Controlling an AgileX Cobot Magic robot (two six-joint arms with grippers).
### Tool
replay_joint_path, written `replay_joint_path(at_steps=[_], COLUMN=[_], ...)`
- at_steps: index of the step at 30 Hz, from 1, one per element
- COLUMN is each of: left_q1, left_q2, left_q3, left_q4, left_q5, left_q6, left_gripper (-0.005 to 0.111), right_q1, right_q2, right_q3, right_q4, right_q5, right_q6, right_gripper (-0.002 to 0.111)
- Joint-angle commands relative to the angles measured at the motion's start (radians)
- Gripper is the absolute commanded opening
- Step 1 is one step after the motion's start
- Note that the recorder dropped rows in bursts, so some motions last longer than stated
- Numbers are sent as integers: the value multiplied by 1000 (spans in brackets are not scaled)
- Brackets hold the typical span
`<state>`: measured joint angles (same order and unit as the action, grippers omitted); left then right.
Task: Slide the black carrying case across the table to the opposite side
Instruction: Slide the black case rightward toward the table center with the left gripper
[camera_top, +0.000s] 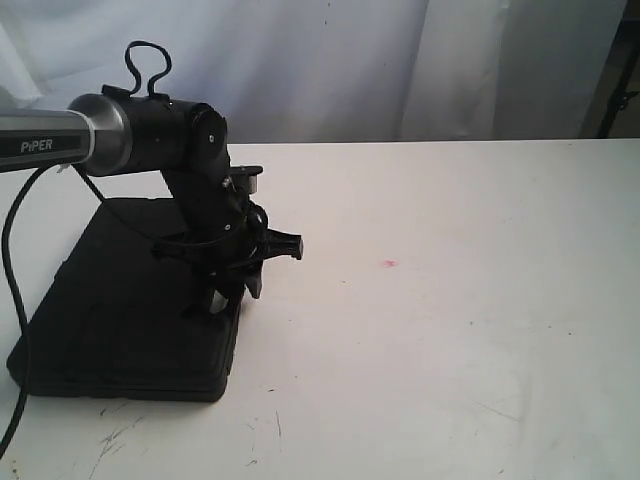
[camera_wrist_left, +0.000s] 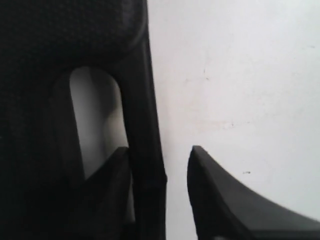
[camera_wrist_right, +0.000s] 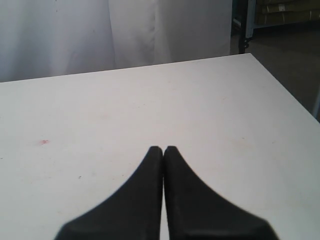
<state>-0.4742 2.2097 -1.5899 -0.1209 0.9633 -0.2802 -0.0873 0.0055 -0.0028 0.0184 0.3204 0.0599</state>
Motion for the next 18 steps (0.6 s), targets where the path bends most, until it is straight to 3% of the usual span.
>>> replay_joint_path(at_steps=[1, 2, 5, 6, 18], left_q1=[-7, -7, -7, -7, -35], left_q2=[2, 2, 2, 2, 2], left_q3=[-8, -8, -8, -8, -8], left_q4=[-33, -33, -33, -33, -63], left_q5=[-24, -24, -24, -26, -78], left_q6=[-36, -36, -36, -34, -96], left_gripper=[32, 30, 3, 0, 0], right_q1=[0, 0, 0, 0, 0], right_q2=[-6, -6, -6, -6, -6], right_q3=[3, 3, 3, 3, 3], right_q4=[4, 4, 4, 4, 4], right_q5=[-11, -11, -11, -11, -11], right_q6=[0, 0, 0, 0, 0], right_gripper=[0, 0, 0, 0, 0])
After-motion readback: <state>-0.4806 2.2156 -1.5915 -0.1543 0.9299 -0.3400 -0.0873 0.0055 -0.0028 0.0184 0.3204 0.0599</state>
